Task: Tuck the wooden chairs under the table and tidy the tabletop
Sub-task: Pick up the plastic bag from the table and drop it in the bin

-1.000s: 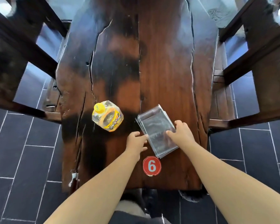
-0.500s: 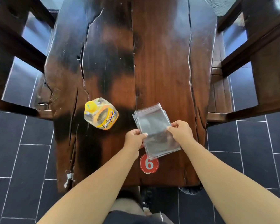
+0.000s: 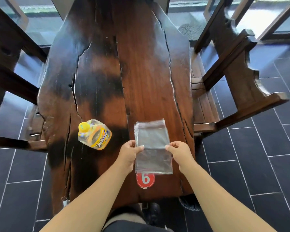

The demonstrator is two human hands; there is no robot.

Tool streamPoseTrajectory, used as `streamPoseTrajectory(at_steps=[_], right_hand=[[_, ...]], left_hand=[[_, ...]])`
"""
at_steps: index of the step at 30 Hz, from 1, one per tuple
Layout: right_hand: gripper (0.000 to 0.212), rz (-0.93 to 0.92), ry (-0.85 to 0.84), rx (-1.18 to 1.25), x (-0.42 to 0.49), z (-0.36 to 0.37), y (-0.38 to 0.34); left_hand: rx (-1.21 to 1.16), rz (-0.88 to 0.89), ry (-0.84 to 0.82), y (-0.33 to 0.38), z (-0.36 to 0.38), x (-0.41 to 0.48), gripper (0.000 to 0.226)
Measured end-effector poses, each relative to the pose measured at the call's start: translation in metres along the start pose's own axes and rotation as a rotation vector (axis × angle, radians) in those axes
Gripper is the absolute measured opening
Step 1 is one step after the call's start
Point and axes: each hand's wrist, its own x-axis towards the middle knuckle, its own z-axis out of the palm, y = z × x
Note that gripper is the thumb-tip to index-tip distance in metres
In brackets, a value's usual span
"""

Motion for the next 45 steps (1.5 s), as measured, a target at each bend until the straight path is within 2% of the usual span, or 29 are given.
streamPoseTrajectory(at_steps=[9, 12, 22, 29, 38, 45], right_hand=[[0.014, -0.069, 0.088, 0.238, -0.043, -0.057, 0.000], [0.010, -0.066, 0.115, 0.357, -0.057, -0.077, 0.005], [0.008, -0.087, 0.207, 0.515, -0.099, -0.146, 0.044], [0.010, -0.167, 0.136, 0.462, -0.101, -0.226, 0.082], [0.013, -0.196, 0.008, 0.406, -0.104, -0.338, 0.145], [0.012, -0.198, -0.061, 0.425, -0.108, -0.383, 0.171]], left_hand=[[0.189, 0.240, -0.233, 0.034, 0.036, -0.030, 0.028], [0.232, 0.293, -0.287, 0.037, 0.052, -0.031, 0.025], [0.256, 0.268, -0.447, 0.013, 0.122, -0.054, 0.011], [0.235, 0.296, -0.422, -0.016, 0.189, -0.099, 0.013], [0.171, 0.295, -0.295, -0.084, 0.280, -0.159, 0.010], [0.164, 0.364, -0.283, -0.110, 0.316, -0.183, 0.012]])
